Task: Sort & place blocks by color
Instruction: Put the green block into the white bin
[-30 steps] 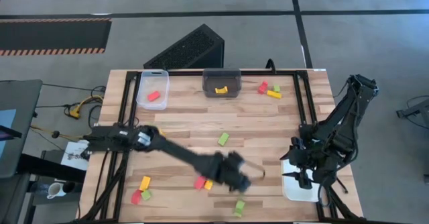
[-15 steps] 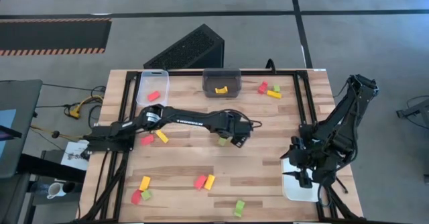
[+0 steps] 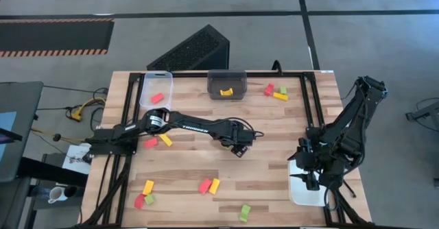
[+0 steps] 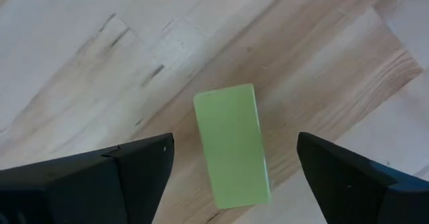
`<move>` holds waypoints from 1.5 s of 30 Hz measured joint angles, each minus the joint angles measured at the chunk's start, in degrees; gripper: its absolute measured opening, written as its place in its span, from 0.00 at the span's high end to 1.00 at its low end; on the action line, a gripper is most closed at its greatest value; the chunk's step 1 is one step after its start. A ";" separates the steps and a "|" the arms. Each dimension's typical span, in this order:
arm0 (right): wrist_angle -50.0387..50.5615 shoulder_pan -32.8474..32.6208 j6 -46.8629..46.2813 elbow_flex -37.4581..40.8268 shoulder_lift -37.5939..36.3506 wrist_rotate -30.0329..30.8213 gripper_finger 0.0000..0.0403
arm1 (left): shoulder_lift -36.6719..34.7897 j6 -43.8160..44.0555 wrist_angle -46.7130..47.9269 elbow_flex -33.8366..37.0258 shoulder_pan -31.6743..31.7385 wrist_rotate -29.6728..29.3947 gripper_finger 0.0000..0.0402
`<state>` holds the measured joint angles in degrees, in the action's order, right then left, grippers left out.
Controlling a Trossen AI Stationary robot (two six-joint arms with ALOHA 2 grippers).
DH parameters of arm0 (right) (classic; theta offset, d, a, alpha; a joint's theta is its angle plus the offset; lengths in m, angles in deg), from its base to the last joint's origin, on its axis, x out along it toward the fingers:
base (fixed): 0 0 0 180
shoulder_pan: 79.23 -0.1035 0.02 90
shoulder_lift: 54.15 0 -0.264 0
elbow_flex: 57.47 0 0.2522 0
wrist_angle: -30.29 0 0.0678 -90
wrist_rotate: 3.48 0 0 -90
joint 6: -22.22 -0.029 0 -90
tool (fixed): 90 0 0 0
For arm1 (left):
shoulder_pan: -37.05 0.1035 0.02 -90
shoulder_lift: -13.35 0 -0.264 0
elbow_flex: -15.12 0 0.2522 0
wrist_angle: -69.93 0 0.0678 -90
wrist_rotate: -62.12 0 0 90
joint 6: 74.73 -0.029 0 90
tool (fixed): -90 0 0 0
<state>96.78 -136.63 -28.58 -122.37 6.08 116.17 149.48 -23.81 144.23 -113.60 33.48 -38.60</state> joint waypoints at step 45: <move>-15.83 0.10 16.39 -0.02 -28.30 22.93 0.24 | 4.55 -11.24 -77.18 -0.04 -12.26 -4.87 0.77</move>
<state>80.95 -136.54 -12.19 -122.39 -22.22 139.10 154.03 -35.05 67.06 -113.64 21.22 -43.48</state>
